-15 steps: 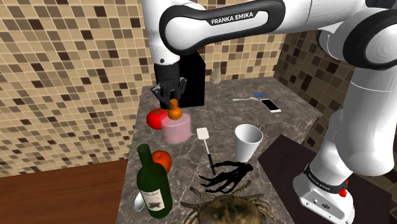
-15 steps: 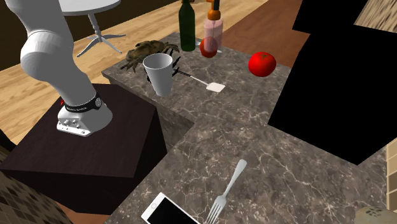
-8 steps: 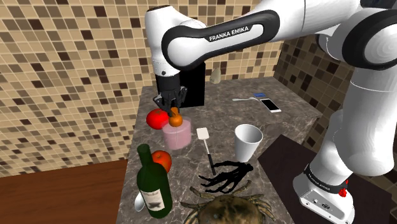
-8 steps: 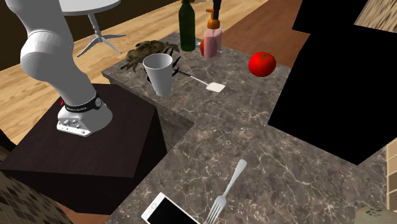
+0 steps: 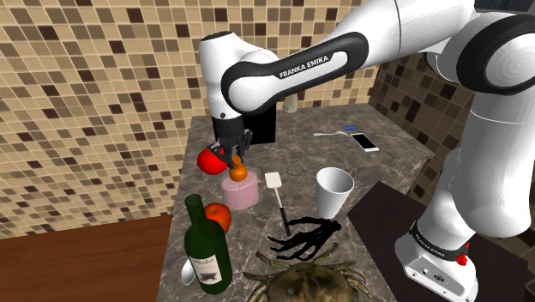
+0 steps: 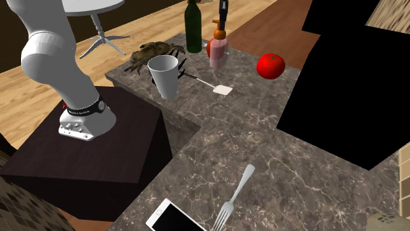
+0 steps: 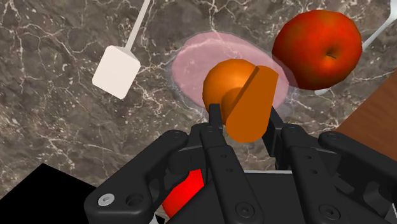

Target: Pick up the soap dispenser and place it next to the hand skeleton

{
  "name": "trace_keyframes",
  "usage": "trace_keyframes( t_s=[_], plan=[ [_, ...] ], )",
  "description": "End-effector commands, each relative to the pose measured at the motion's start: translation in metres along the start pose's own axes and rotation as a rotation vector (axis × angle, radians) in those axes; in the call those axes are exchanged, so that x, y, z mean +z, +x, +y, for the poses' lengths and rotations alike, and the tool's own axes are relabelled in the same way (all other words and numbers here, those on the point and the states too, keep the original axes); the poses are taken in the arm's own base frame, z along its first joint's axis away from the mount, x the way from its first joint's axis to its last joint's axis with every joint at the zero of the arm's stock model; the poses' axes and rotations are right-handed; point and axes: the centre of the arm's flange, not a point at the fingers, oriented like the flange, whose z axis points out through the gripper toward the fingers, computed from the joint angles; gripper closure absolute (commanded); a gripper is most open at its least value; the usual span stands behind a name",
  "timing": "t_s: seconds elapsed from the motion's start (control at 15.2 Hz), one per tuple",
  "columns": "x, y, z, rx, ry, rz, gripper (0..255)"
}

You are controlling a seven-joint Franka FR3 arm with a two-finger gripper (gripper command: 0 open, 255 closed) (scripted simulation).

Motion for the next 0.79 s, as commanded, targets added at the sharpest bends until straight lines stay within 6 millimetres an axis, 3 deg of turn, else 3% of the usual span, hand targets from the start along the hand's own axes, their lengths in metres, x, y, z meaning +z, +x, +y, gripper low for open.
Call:
trace_keyframes(
  t_s=[0.0,0.2,0.66,0.73],
  plan=[
    [0.010,0.001,0.000,0.000,0.001,0.001,255],
    [0.025,0.001,-0.001,0.000,0.001,0.001,255],
    [0.025,0.001,-0.001,0.000,0.001,0.001,255],
    [0.025,0.001,-0.001,0.000,0.001,0.001,0]
  ],
)
